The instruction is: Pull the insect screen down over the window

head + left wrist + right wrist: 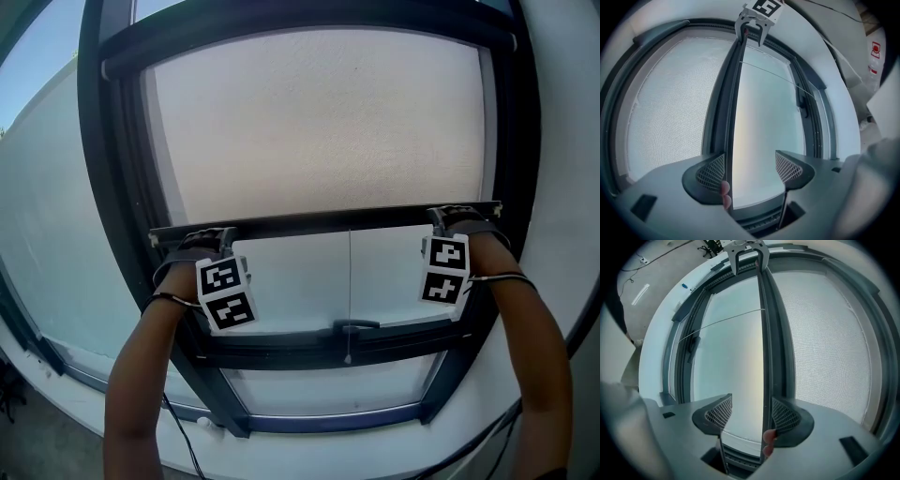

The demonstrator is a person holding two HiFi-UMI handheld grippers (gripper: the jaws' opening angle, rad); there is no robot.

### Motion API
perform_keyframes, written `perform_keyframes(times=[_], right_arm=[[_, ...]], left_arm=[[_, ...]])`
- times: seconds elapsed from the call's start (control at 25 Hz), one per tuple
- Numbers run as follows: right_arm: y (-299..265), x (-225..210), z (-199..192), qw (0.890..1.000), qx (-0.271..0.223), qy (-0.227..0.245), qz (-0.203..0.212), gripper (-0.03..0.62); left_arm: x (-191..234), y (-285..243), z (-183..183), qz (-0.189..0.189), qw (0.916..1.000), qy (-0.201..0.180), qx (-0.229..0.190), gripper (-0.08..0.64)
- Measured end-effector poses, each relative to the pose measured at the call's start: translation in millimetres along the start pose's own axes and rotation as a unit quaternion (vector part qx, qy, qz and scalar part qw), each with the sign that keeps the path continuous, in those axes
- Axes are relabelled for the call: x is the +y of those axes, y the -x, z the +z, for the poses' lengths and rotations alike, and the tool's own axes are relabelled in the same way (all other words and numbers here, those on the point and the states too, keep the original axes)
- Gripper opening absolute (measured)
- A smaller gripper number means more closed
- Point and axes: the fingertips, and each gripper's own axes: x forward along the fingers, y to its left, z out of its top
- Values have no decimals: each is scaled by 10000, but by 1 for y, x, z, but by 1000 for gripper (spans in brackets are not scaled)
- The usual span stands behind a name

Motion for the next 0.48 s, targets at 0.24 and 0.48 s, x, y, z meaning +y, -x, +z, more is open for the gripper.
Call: perform_keyframes(times=[0.24,0.48], right_arm=[[-10,30,3,9993,77,114,337,270],[-21,64,5,9990,-4,79,450,270]], left_arm=[[-31,-10,-2,-287,9995,36,-100,339],[-63,-24,-3,-339,9994,46,-86,339]])
